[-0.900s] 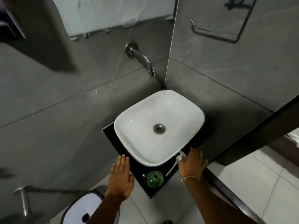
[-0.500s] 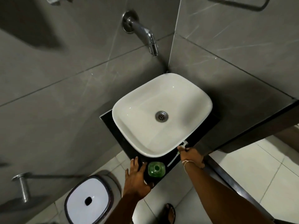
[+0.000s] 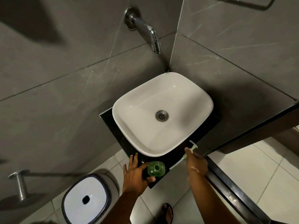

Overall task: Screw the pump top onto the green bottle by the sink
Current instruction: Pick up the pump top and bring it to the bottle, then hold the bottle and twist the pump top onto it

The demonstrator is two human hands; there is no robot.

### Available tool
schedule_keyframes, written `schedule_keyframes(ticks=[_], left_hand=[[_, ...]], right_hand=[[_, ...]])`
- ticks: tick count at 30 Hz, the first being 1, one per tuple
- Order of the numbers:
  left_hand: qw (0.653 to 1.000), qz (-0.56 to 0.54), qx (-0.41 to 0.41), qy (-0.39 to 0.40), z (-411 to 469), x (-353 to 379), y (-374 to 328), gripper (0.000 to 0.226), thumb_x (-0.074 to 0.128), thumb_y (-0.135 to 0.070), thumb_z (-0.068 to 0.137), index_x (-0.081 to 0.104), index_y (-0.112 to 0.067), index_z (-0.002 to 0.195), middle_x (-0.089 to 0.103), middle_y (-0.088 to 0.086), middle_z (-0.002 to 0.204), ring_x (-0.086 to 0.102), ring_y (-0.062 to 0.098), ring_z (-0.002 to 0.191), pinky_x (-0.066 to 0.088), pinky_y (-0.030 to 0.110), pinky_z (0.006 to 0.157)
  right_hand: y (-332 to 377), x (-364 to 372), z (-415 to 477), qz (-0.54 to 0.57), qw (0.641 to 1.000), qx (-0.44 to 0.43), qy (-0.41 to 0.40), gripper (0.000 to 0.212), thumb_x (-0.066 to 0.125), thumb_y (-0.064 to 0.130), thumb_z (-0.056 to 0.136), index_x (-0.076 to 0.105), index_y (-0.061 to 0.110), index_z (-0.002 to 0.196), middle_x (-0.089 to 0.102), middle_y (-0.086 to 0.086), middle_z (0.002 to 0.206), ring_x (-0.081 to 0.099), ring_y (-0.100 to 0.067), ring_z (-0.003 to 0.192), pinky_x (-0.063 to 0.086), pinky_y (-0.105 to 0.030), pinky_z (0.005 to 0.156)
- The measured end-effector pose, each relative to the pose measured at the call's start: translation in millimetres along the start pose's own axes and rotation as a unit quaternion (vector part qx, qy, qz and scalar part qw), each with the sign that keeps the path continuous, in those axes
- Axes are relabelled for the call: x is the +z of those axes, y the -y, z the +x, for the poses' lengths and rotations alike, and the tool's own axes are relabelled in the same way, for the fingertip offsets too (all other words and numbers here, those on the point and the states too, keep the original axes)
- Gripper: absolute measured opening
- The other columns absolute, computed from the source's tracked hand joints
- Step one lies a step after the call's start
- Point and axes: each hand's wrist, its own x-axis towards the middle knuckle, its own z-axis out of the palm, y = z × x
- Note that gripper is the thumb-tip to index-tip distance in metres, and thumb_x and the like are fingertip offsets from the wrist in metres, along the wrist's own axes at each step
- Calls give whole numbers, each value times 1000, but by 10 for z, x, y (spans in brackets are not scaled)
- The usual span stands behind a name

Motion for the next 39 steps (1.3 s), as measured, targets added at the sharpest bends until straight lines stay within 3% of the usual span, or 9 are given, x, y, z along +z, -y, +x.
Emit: schedule_keyframes(ticks=[2, 8, 12, 14, 17, 21, 25, 29, 39], left_hand=[[1000, 9, 6, -2, 17, 12, 7, 66, 72, -61, 67, 51, -43, 127, 2, 4, 162, -7, 26, 148, 5, 57, 118], [999, 37, 12, -6, 10, 30, 52, 69, 71, -61, 67, 48, -42, 130, 0, 3, 162, -10, 25, 148, 1, 57, 117], [999, 40, 13, -8, 5, 38, 64, 69, 70, -62, 68, 46, -43, 131, -1, 2, 162, -12, 25, 147, 0, 57, 118], [999, 40, 12, -9, 4, 47, 62, 70, 69, -62, 69, 45, -43, 132, -1, 2, 162, -13, 25, 147, 0, 57, 118], [999, 40, 10, -8, 8, 55, 67, 69, 68, -62, 70, 46, -42, 132, -2, 3, 162, -14, 25, 147, -1, 57, 118], [999, 43, 8, -5, 7, 61, 70, 69, 68, -62, 71, 44, -43, 133, -3, 3, 162, -15, 24, 147, -2, 57, 117], [999, 50, 7, -8, 3, 73, 77, 67, 67, -63, 71, 47, -42, 132, -3, 2, 162, -15, 24, 147, 0, 58, 118], [998, 57, 12, -12, 1, 84, 82, 67, 66, -63, 72, 46, -41, 132, -2, 2, 162, -16, 24, 147, -1, 57, 118], [997, 71, 17, -28, -19, 114, 99, 64, 67, -58, 75, 46, -42, 133, 0, 1, 162, -16, 23, 147, 0, 56, 118]], right_hand=[[3, -144, -348, 67, 994, -90, -3, 22, 74, 46, 74, 65, 27, 68, 69, -2, 81, 66, -32, 91, 44, -32, 73], [92, -229, -1025, 93, 962, -257, 11, 22, 74, 58, 66, 57, 57, 81, 61, 18, 97, 58, -15, 101, 48, -36, 86], [57, -63, -997, 91, 943, -318, 25, 21, 75, 51, 67, 57, 55, 76, 57, 23, 91, 54, -12, 98, 41, -21, 78], [-18, 16, -953, 91, 936, -340, 28, 22, 76, 49, 65, 59, 49, 79, 58, 24, 88, 55, -13, 97, 41, -23, 80], [-178, 118, -921, 96, 925, -365, 45, 27, 75, 47, 64, 66, 37, 87, 61, 23, 92, 54, -12, 100, 43, -23, 85], [-430, 169, -855, 40, 908, -412, 61, 32, 75, 42, 66, 67, 36, 96, 58, 23, 102, 48, -2, 105, 37, -7, 86], [-659, 210, -784, -26, 906, -417, 65, 38, 72, 50, 69, 70, 30, 100, 52, 31, 105, 46, -1, 107, 42, -21, 86], [-744, 286, -738, -92, 900, -422, 63, 37, 74, 49, 69, 70, 30, 101, 54, 19, 103, 44, -7, 106, 48, -42, 87], [-630, 330, -776, -151, 907, -388, 58, 41, 78, 54, 58, 52, 32, 80, 55, 12, 89, 47, -15, 97, 36, -37, 82]])
